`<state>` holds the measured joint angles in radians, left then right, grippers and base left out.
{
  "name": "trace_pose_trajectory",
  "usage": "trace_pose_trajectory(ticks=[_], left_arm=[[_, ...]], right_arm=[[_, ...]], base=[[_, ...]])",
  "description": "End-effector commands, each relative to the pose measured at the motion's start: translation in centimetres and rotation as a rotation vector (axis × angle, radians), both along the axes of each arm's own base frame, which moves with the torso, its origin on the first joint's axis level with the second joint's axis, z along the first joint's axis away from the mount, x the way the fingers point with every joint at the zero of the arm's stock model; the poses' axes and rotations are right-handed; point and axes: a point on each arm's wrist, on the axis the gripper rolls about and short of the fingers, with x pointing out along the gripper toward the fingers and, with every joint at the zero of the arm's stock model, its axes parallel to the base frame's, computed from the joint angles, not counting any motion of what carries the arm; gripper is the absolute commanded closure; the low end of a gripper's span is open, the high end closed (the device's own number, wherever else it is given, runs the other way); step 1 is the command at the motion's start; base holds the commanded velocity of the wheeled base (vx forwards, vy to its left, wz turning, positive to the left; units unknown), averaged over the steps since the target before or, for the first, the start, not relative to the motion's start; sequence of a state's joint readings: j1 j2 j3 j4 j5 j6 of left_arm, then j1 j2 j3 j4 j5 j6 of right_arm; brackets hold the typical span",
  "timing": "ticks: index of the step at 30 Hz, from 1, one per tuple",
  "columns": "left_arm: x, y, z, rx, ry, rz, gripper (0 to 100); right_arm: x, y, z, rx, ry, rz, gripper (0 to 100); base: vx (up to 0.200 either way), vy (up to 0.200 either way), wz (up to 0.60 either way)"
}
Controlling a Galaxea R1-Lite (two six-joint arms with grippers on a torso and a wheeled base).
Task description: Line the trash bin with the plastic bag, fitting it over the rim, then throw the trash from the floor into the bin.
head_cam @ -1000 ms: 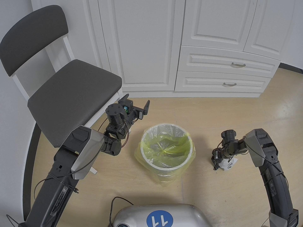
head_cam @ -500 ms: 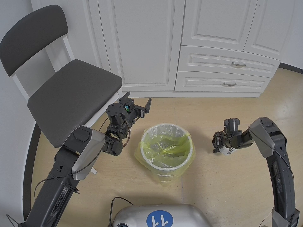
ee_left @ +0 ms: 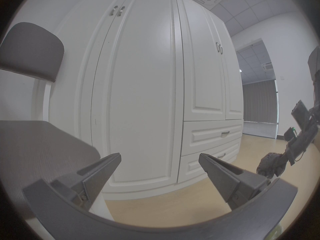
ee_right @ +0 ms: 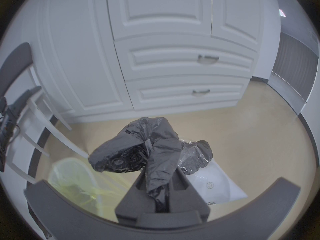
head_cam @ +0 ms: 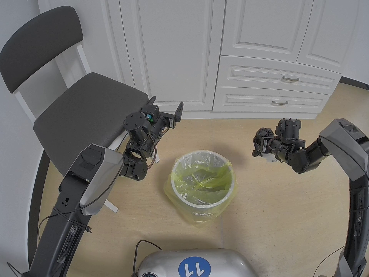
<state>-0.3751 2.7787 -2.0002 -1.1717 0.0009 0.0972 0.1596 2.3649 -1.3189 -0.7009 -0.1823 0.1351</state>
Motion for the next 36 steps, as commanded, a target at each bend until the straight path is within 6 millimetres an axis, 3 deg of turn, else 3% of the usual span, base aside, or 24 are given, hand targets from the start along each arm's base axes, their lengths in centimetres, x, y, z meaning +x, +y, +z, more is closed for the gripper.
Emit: trace_pose_trajectory(ticks=[1,2,5,8,9,11,16,18,19,23,26,27,29,30,34,35,36], left_arm=[[-0.4,-0.2,2.7,-0.004,0.009,-0.018,0],[-0.4,-0.3,2.9,-0.002,0.015,-0.019,0],[-1.5,-1.2,6.4,-0.003,0.017,-0.041,0],[-2.0,-1.4,7.9,-0.012,0.003,-0.042,0],[-2.7,-1.3,9.8,-0.026,-0.038,-0.037,0],[-2.9,-1.1,10.2,-0.030,-0.040,-0.023,0],[-8.6,1.7,13.2,0.010,0.089,0.000,0],[-9.3,2.0,13.5,0.016,0.097,-0.011,0],[-11.7,3.0,14.0,0.042,0.126,-0.051,0],[-14.9,4.5,13.8,0.066,0.186,-0.066,0],[-16.2,5.1,13.6,0.057,0.208,-0.069,0],[-17.6,5.6,13.4,0.028,0.224,-0.078,0],[-17.7,5.7,13.3,0.028,0.227,-0.077,0],[-19.6,6.6,12.4,0.016,0.253,-0.073,0],[-21.8,7.7,10.7,0.028,0.289,-0.062,0],[-22.7,8.3,9.4,0.042,0.308,-0.050,0],[-23.0,8.4,9.1,0.043,0.311,-0.048,0]], right_arm=[[-4.0,2.3,5.4,0.025,-0.120,0.067,100],[-4.2,2.4,5.6,0.026,-0.126,0.070,100],[-5.5,3.3,6.6,0.036,-0.170,0.099,100],[-6.2,3.6,6.9,0.040,-0.181,0.113,100],[-7.0,3.8,7.4,0.046,-0.194,0.130,100],[-7.3,4.0,7.6,0.048,-0.202,0.137,100],[-9.3,5.0,8.9,0.064,-0.216,0.176,100],[-9.6,5.3,8.9,0.066,-0.215,0.185,100],[-10.4,6.1,8.8,0.069,-0.209,0.212,100],[-11.8,8.1,7.9,0.101,-0.194,0.259,100],[-12.6,9.3,7.6,0.136,-0.181,0.287,100],[-13.3,10.6,7.0,0.180,-0.151,0.315,100],[-13.3,10.7,7.0,0.183,-0.150,0.316,100],[-14.2,12.8,6.2,0.289,-0.106,0.346,100],[-14.3,15.1,4.8,0.410,-0.046,0.366,100],[-14.0,16.6,3.4,0.473,0.000,0.369,100],[-13.9,16.9,2.9,0.482,0.013,0.368,100]], base=[[0.000,0.000,0.00],[0.000,0.000,0.00],[0.000,0.000,0.00],[0.000,0.000,0.00],[0.000,0.000,0.00],[0.000,0.000,0.00],[0.000,0.000,0.00],[0.000,0.000,0.00],[0.000,0.000,0.00],[0.000,0.000,0.00],[0.000,0.000,0.00],[0.000,0.000,0.00],[0.000,0.000,0.00],[0.000,0.000,0.00],[0.000,0.000,0.00],[0.000,0.000,0.00],[0.000,0.000,0.00]])
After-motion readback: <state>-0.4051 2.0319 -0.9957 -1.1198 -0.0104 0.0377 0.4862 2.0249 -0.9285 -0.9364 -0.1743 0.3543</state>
